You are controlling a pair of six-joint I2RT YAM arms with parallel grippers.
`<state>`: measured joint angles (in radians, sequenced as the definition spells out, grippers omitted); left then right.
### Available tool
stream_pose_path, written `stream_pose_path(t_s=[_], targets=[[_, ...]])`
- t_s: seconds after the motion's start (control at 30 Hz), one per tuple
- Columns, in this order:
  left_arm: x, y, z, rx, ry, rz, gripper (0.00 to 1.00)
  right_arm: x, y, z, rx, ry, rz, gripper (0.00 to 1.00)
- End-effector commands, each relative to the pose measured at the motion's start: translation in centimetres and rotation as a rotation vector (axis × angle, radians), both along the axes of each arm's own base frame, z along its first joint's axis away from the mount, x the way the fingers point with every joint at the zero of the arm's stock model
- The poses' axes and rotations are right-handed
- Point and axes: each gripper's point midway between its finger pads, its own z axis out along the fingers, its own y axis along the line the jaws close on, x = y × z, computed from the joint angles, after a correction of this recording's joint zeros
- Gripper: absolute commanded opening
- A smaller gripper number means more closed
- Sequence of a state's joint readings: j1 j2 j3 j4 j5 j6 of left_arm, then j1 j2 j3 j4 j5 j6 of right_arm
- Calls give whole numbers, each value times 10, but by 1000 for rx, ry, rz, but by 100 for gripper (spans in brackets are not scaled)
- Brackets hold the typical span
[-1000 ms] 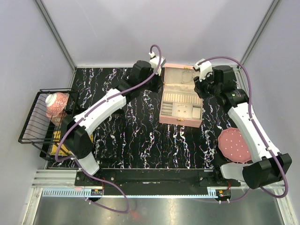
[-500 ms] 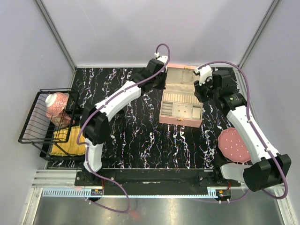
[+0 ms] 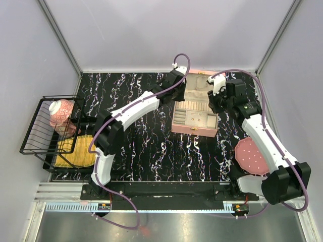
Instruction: Organize the mixed jewelry
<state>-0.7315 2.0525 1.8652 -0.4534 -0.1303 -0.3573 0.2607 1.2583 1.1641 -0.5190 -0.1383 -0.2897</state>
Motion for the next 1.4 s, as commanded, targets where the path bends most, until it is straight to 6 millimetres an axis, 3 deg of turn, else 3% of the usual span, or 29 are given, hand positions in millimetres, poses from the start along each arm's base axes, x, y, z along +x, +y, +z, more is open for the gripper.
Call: stream_pose_path(t_s=[0.0, 0.4, 1.37], targets=[[16, -4, -6, -38, -36, 51, 0, 9, -4, 0, -2, -22, -35, 31], [10, -13, -34, 7, -41, 74, 0, 14, -2, -10, -9, -1, -33, 31], [14, -20, -70, 80, -107, 101, 0, 11, 2, -24, 5, 38, -18, 31]])
